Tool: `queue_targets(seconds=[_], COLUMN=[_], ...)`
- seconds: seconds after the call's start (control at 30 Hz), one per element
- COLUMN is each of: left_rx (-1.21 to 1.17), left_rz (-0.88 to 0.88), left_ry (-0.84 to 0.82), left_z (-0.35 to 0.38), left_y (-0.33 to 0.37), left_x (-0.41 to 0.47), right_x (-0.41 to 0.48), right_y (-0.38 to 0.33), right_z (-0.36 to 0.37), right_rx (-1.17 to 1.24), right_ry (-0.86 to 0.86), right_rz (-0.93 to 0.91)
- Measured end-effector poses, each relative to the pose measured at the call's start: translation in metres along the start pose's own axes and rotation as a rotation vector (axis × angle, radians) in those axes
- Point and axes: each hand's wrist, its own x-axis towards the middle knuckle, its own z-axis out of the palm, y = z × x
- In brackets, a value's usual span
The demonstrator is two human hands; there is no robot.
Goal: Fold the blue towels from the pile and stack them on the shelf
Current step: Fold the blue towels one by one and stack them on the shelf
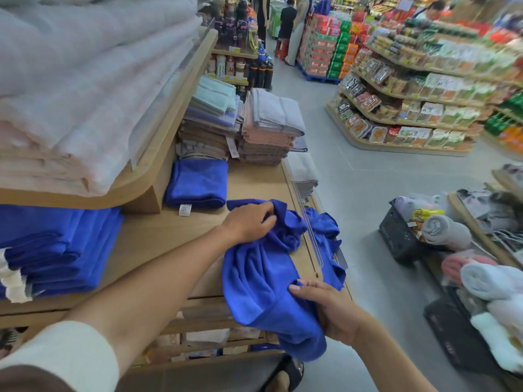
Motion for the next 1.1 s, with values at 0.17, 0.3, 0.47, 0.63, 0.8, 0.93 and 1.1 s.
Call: queue_targets(seconds=[0.17,0.3,0.47,0.63,0.8,0.93,1.1], left_rx=[-0.167,-0.177,-0.251,-1.343,-1.663,-1.332,-0.822], left_rz=[-0.222,-0.249,-0.254,-0.597,-0.991,-1.049,-0.966], left_ry=[0.12,-0.114,0.107,0.709,0.217,-0.221,0.088], left_z=[-0.007,-0.003,-0.007,-0.052,-0.046,-0.042,-0.034], left_y=[-0.011,-0.017,-0.017,-0.012,-0.042,-0.06,-0.083], left_x=[0.013,0.019,0.014,-0.026,-0.109,-0.138,-0.113], right_x=[0.004,0.007,0.007,0.009,0.019,0.031,0.038], right_y=[0.0,-0.004,-0.01,-0.014,-0.021,-0.022,-0.022], right_z=[-0.001,0.0,0.004,0.006,0.018,0.03,0.049], right_rx=[0.042,0.078,0.094,0.086,-0.035,-0.052,-0.033], right_ry=[0.067,0.098,0.172,0.128,0.0,0.015,0.114], right_rz=[-0.009,0.0,0.042,0.005,-0.055,-0.061,-0.044])
